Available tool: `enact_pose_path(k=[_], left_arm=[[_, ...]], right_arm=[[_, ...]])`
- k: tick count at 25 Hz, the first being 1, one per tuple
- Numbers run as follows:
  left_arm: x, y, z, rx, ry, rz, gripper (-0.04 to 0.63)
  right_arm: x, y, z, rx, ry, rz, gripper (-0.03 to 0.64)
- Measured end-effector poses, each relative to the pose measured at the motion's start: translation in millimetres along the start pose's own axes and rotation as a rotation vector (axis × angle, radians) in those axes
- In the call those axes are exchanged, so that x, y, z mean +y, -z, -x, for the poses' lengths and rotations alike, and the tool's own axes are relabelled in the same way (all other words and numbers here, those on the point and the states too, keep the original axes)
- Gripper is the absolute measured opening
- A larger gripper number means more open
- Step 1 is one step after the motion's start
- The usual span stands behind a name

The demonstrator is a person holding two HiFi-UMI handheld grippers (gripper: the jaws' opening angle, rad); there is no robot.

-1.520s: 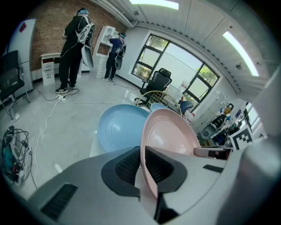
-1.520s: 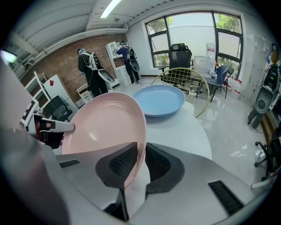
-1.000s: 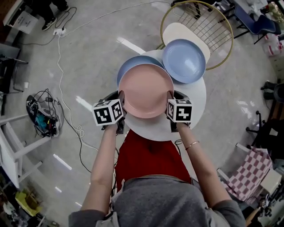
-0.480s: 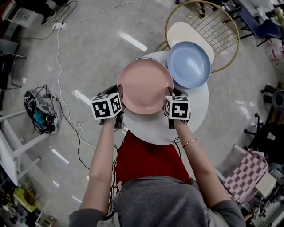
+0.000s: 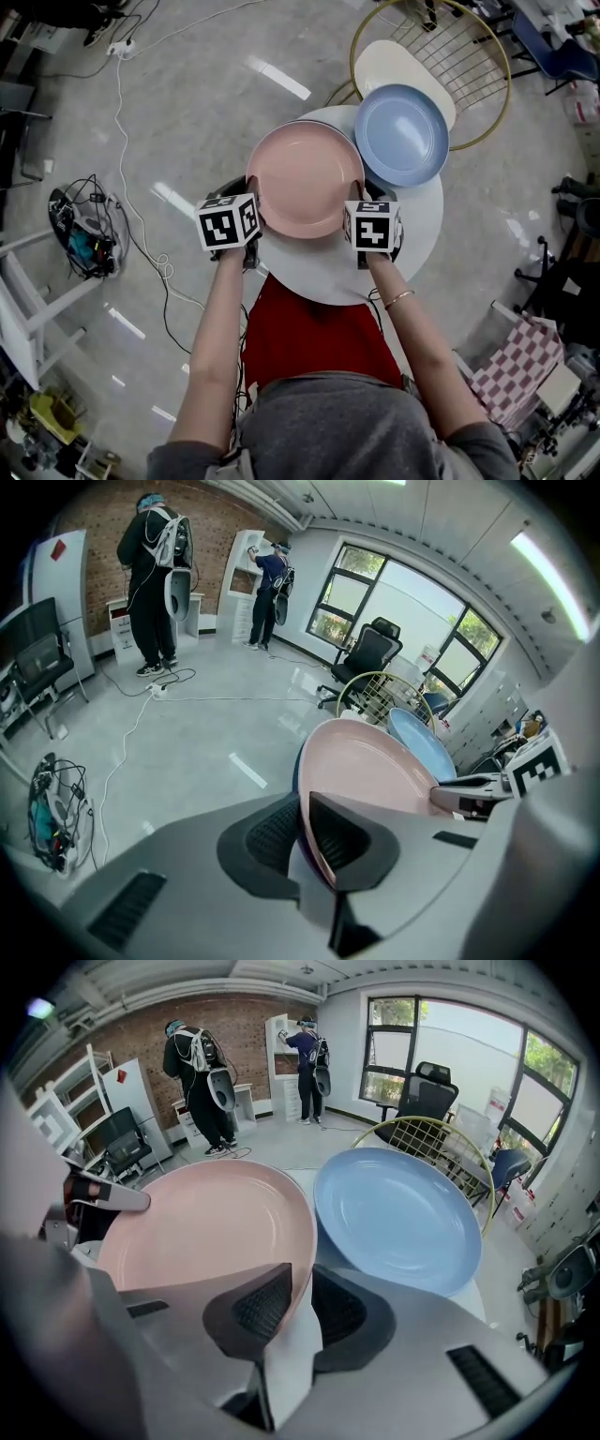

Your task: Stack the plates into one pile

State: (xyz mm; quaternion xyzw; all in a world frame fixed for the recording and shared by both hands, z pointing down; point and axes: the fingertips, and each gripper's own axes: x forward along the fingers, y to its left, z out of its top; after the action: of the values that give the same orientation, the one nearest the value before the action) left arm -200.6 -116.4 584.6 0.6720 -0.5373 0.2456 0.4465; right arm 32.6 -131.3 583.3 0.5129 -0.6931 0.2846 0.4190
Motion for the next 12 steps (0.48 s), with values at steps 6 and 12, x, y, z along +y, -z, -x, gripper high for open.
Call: enact_pose_path(k=[6, 12], left_arm=[[-2.4, -1.0, -2.6, -0.005, -0.007, -0.020, 0.052], [-1.8, -1.3, -1.0, -0.010, -0.034, -0.062, 0.100]], right_arm=[[-1.6, 3.4, -0.2, -0.001, 0.003, -0.004, 0.078], [2.6, 3.2, 3.4, -0.014, -0.003, -0.005, 0.078]])
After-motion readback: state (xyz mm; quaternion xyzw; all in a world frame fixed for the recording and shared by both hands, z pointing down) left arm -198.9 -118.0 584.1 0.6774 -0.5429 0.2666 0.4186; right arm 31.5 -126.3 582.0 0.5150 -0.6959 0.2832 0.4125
